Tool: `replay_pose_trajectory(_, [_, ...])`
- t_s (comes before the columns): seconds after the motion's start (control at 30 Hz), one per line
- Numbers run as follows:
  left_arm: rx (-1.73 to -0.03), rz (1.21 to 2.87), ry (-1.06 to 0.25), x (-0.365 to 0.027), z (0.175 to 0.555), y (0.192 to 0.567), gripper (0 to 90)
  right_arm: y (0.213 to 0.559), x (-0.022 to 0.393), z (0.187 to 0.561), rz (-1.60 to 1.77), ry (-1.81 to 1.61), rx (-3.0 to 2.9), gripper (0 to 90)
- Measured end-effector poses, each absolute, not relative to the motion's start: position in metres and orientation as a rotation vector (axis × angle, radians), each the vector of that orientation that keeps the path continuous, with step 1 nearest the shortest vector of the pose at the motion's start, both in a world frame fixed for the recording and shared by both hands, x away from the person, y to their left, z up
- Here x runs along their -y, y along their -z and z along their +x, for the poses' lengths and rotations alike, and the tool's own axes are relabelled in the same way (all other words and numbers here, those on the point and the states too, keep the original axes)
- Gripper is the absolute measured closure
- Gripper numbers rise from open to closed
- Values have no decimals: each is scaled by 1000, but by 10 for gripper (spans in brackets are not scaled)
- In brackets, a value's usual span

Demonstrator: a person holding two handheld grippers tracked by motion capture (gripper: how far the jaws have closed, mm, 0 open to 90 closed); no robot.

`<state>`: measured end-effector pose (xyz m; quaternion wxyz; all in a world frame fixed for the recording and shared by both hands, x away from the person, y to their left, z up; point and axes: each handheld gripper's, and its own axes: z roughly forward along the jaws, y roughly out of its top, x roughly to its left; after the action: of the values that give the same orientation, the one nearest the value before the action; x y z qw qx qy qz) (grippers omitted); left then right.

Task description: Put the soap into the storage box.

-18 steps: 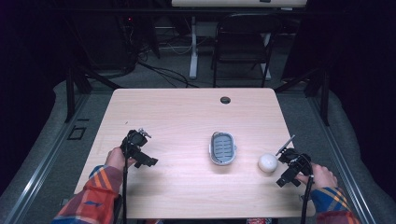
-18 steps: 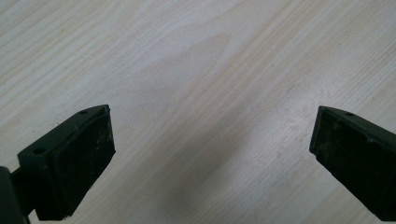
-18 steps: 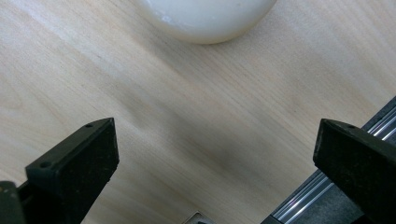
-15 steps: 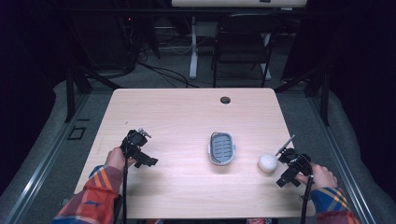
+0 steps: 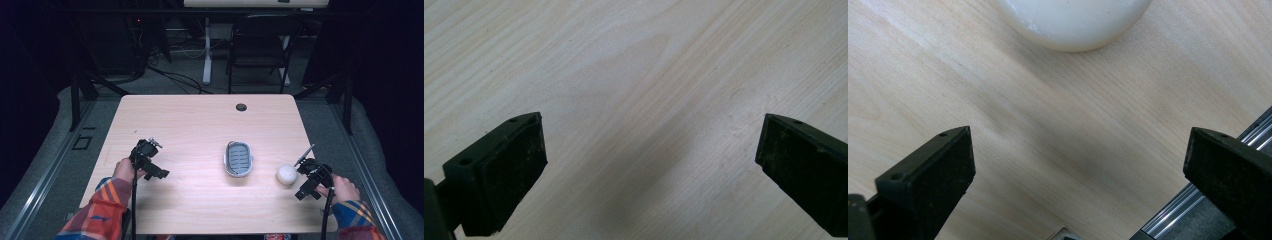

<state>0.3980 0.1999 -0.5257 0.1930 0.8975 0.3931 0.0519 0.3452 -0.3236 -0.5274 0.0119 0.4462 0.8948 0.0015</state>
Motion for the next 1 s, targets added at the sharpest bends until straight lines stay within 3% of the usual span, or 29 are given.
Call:
replay_pose_trajectory(0.77, [-1104, 2522, -126, -199, 399, 528, 0, 522, 301, 361, 1382, -164, -2749, 0])
replay_pose_trajectory(0.8, [-1105, 2521, -124, -199, 399, 528, 0, 512, 301, 369, 1261, 41, -2844, 0])
replay_pose_trajectory(0.83, [-1104, 2523, -123, -199, 400, 528, 0, 527, 298, 360, 1432, -269, -2694, 0])
replay_pose_trajectory(0.9, [-1105, 2524, -124, -198, 400, 528, 0, 513, 299, 370, 1297, -40, -2818, 0])
replay_pose_trajectory(1.0, [-1106, 2523, -121, -198, 399, 528, 0, 513, 297, 371, 1303, -66, -2812, 0])
